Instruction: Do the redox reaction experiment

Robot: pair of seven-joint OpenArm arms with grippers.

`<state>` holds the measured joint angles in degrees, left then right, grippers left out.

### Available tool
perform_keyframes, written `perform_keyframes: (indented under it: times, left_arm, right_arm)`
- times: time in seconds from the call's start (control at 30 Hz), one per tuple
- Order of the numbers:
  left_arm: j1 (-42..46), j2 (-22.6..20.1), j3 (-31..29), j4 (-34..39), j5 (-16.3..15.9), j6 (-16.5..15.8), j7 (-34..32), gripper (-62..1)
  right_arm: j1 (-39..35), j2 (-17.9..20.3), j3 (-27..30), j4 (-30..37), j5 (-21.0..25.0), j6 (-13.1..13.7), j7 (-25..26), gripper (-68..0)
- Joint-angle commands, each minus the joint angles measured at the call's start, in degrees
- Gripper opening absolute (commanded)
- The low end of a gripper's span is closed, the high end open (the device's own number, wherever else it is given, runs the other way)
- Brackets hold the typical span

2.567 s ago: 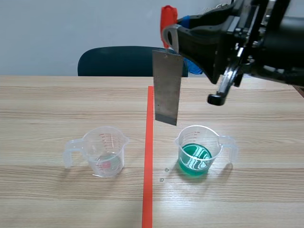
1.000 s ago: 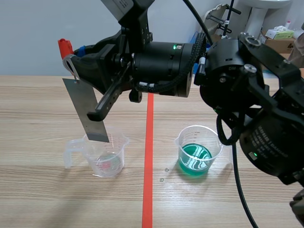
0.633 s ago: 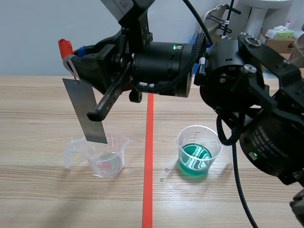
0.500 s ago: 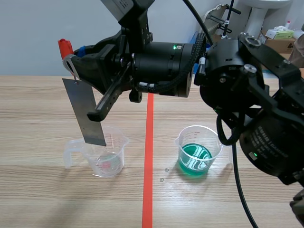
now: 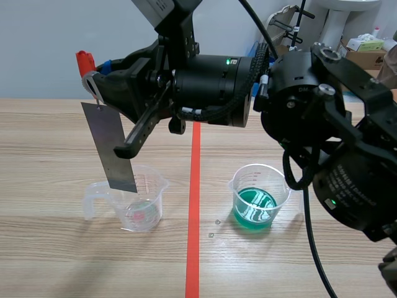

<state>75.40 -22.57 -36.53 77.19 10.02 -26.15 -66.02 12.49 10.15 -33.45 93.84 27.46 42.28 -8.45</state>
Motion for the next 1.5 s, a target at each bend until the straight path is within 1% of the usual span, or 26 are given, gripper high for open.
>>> perform_keyframes:
  times: [0.0,1.47]
  left_arm:
    - [0.0,0.0,-0.3,0.4,-0.8,-0.2,-0.6,1.4]
    - [0.0,0.0,-0.3,0.4,-0.8,-0.2,-1.5,1.4]
  right_arm:
    - [1.0,-0.2,0.5,0.8,0.8,0.4,1.1,-65.5]
    - [1.0,-0.2,0.5,0.8,0.8,0.4,1.1,-65.5]
